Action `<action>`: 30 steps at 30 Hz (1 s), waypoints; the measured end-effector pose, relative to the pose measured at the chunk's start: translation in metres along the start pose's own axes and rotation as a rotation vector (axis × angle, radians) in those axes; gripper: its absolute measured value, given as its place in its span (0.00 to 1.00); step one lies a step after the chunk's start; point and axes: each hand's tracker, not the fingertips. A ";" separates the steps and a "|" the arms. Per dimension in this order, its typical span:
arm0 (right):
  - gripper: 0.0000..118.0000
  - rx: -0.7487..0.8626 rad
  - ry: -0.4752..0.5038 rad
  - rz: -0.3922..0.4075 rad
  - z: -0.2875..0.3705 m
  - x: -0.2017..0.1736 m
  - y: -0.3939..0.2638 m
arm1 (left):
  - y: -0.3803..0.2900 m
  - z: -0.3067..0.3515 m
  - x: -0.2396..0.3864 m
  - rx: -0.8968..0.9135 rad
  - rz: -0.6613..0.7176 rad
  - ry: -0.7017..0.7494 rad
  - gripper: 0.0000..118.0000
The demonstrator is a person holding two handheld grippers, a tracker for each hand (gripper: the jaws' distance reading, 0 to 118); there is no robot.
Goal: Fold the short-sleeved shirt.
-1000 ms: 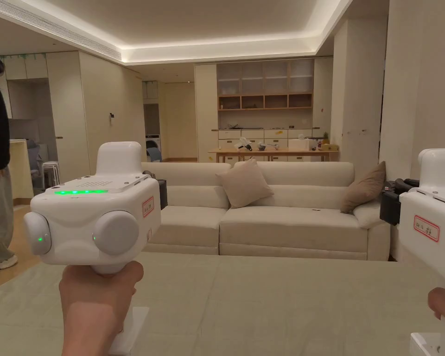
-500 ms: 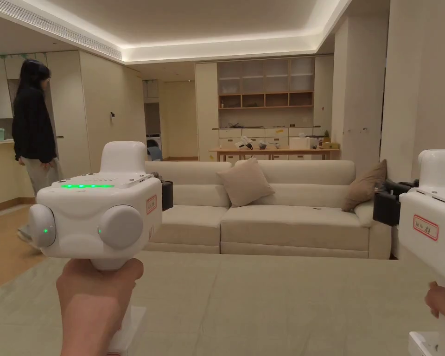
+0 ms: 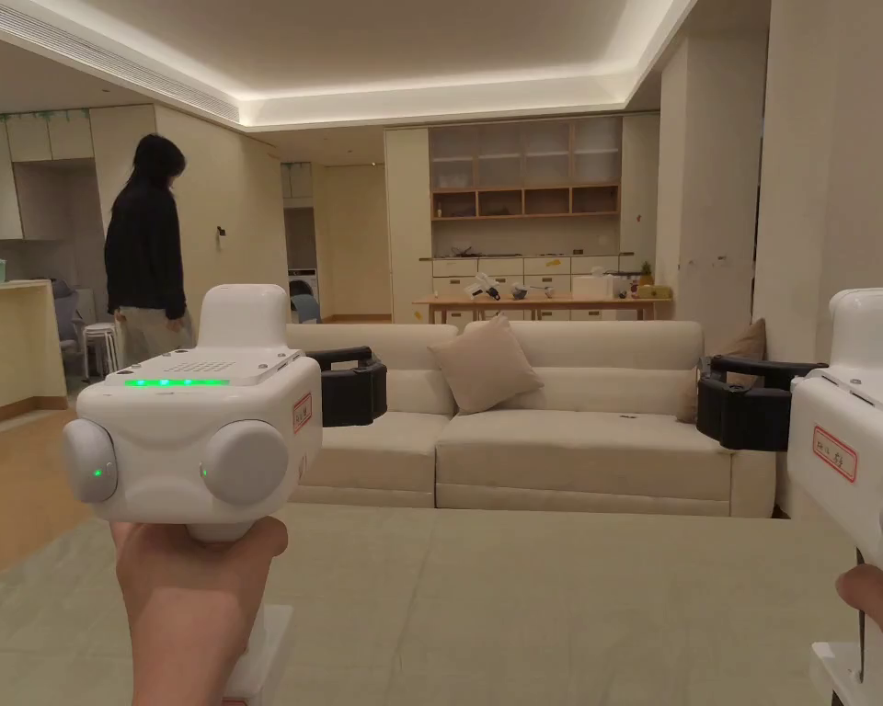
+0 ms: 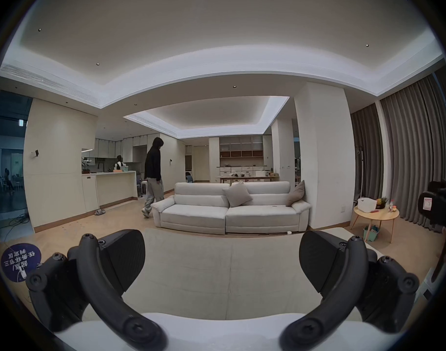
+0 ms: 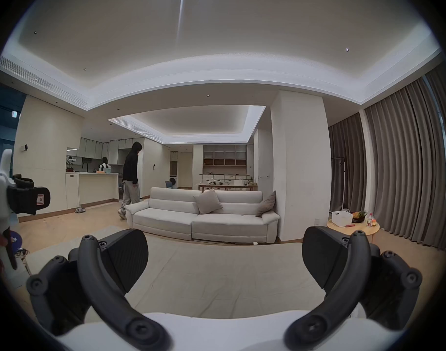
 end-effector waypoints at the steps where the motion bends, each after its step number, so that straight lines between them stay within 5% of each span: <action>1: 1.00 -0.007 0.001 -0.001 -0.002 0.001 -0.001 | 0.001 0.000 0.001 0.000 0.001 0.000 1.00; 23: 1.00 -0.041 -0.024 -0.002 -0.014 0.009 -0.010 | -0.008 -0.018 0.004 -0.044 -0.025 0.004 1.00; 27: 1.00 -0.233 0.009 0.060 -0.058 0.007 -0.061 | -0.054 -0.068 0.007 -0.238 -0.002 -0.042 1.00; 30: 1.00 -0.483 -0.024 0.023 -0.108 0.010 -0.153 | -0.136 -0.124 0.012 -0.482 0.066 -0.099 1.00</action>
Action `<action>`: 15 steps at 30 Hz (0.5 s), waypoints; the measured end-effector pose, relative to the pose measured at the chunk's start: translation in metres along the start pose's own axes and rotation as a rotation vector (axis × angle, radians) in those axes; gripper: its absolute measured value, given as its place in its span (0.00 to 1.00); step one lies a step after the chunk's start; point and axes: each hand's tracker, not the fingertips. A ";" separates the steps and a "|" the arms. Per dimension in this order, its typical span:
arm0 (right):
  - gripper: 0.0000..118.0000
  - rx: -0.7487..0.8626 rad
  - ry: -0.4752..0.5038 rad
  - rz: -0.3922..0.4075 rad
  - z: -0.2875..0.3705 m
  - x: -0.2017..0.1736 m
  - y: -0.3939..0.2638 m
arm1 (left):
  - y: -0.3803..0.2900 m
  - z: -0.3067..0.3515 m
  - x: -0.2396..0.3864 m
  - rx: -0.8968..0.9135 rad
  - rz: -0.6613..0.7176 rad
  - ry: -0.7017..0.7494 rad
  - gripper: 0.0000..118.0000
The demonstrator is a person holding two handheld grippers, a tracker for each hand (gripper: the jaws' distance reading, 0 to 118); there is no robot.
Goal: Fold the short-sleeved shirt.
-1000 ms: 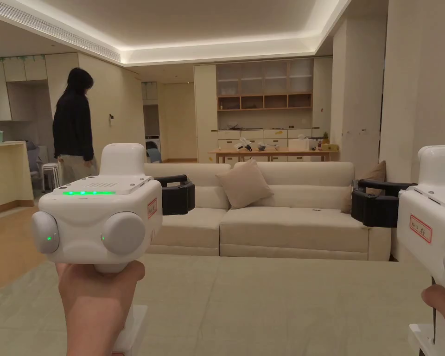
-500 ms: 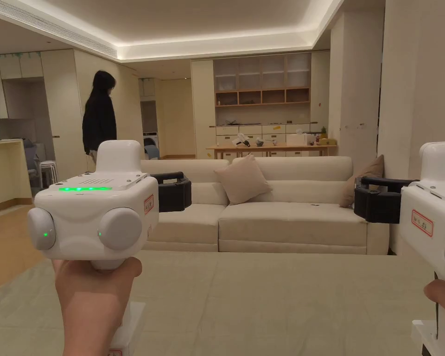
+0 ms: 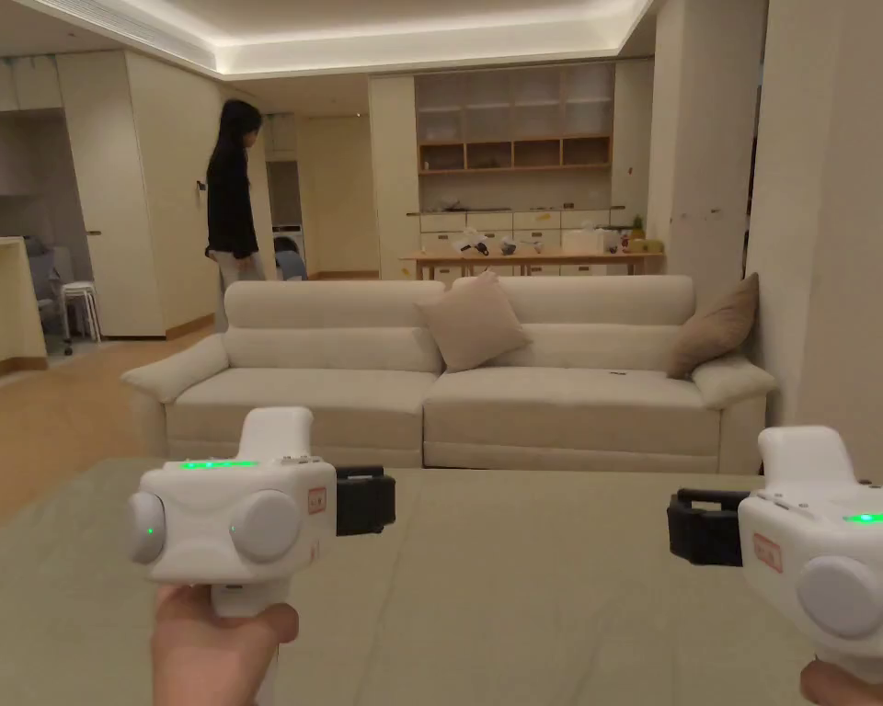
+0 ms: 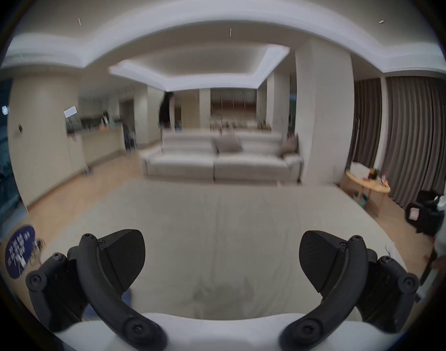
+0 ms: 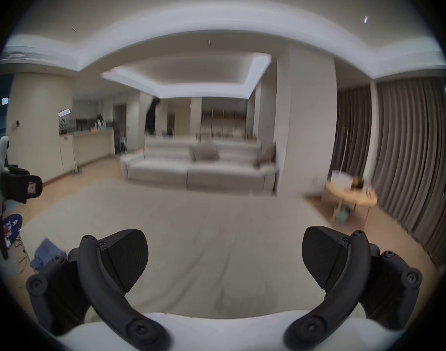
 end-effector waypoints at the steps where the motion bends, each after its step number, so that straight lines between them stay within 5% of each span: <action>1: 1.00 -0.086 0.009 -0.023 -0.027 0.000 -0.025 | -0.024 -0.028 -0.001 -0.073 0.022 -0.003 1.00; 6: 1.00 -0.316 -0.034 -0.080 -0.130 0.001 -0.159 | -0.165 -0.147 0.018 -0.277 -0.100 0.073 1.00; 10: 1.00 -0.440 -0.027 -0.134 -0.176 0.004 -0.226 | -0.231 -0.194 0.033 -0.429 -0.066 0.034 1.00; 13: 1.00 -0.546 -0.015 -0.037 -0.194 -0.001 -0.257 | -0.272 -0.217 0.036 -0.550 -0.017 0.066 1.00; 14: 1.00 -0.603 -0.025 -0.022 -0.201 -0.002 -0.270 | -0.287 -0.217 0.034 -0.491 -0.010 0.093 0.99; 15: 1.00 -0.485 -0.024 -0.040 -0.192 -0.002 -0.271 | -0.267 -0.201 0.034 -0.349 -0.016 0.059 0.99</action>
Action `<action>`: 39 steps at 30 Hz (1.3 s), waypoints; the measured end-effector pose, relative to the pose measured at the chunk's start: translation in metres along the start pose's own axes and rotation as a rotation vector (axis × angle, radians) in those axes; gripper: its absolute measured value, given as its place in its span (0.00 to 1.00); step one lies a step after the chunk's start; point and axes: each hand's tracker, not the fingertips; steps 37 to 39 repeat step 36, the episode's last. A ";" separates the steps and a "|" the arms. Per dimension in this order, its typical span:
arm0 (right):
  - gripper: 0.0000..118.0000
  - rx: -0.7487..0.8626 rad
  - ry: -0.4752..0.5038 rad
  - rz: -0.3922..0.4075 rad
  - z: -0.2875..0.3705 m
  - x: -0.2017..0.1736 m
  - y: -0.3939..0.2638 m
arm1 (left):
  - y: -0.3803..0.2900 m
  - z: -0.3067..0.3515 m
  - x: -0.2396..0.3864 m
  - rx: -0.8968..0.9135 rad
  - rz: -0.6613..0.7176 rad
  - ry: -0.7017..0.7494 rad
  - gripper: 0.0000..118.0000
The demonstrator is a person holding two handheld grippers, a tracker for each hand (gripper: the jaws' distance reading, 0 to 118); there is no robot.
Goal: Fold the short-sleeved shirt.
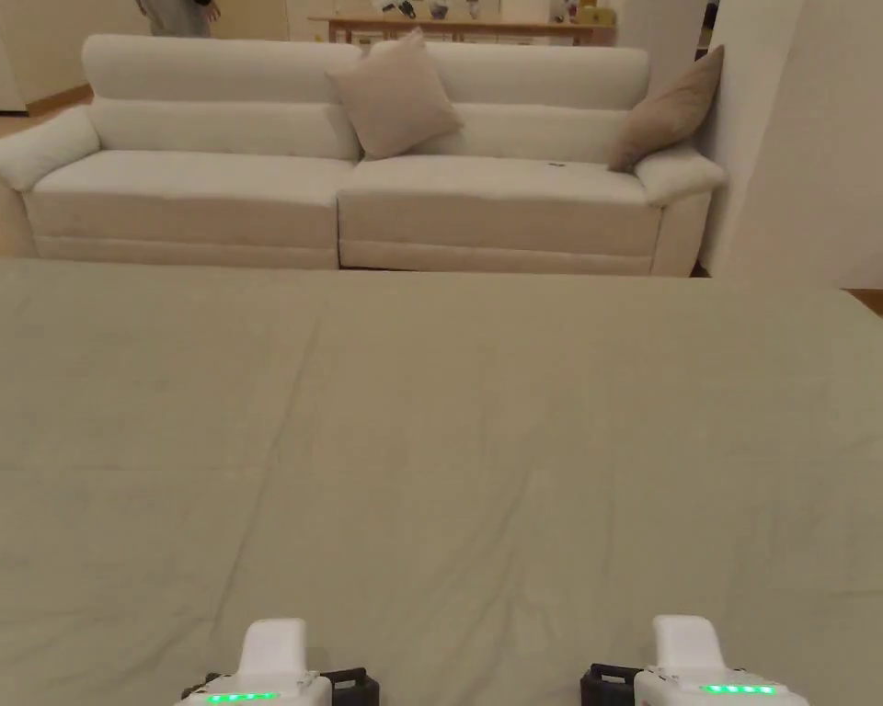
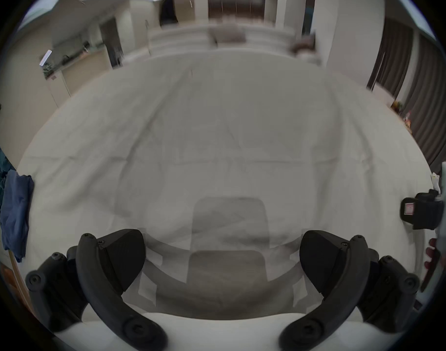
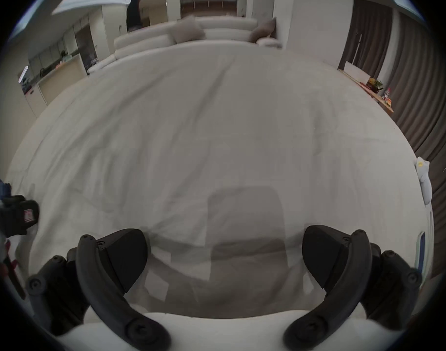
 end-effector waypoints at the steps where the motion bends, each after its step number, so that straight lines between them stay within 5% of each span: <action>1: 1.00 -0.027 0.021 -0.014 0.010 0.004 0.009 | 0.001 -0.006 0.002 -0.091 0.004 0.010 0.99; 39: 1.00 -0.034 0.003 -0.008 0.006 0.001 0.007 | -0.002 -0.004 -0.002 -0.096 0.000 0.006 0.99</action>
